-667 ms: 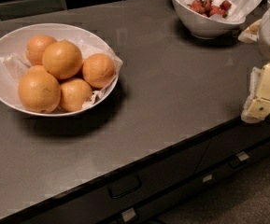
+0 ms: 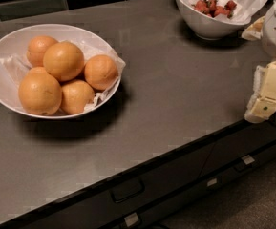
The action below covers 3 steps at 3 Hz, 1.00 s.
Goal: Pick orange from white bowl
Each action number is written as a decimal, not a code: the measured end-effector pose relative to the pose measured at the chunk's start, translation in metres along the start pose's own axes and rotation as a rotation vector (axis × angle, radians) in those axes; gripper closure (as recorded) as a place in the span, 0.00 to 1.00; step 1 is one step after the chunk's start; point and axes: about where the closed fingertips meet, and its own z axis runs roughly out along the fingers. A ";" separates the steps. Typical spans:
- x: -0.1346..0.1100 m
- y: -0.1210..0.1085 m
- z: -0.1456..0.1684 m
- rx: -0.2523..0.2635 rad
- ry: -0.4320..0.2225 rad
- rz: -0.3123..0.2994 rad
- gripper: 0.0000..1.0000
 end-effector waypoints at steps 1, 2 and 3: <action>-0.030 -0.013 -0.001 0.002 -0.027 -0.080 0.00; -0.076 -0.024 0.002 -0.013 -0.074 -0.191 0.00; -0.131 -0.016 0.014 -0.067 -0.138 -0.321 0.00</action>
Offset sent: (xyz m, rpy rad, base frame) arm 0.0594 0.1147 0.0287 0.0270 -0.0233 0.3497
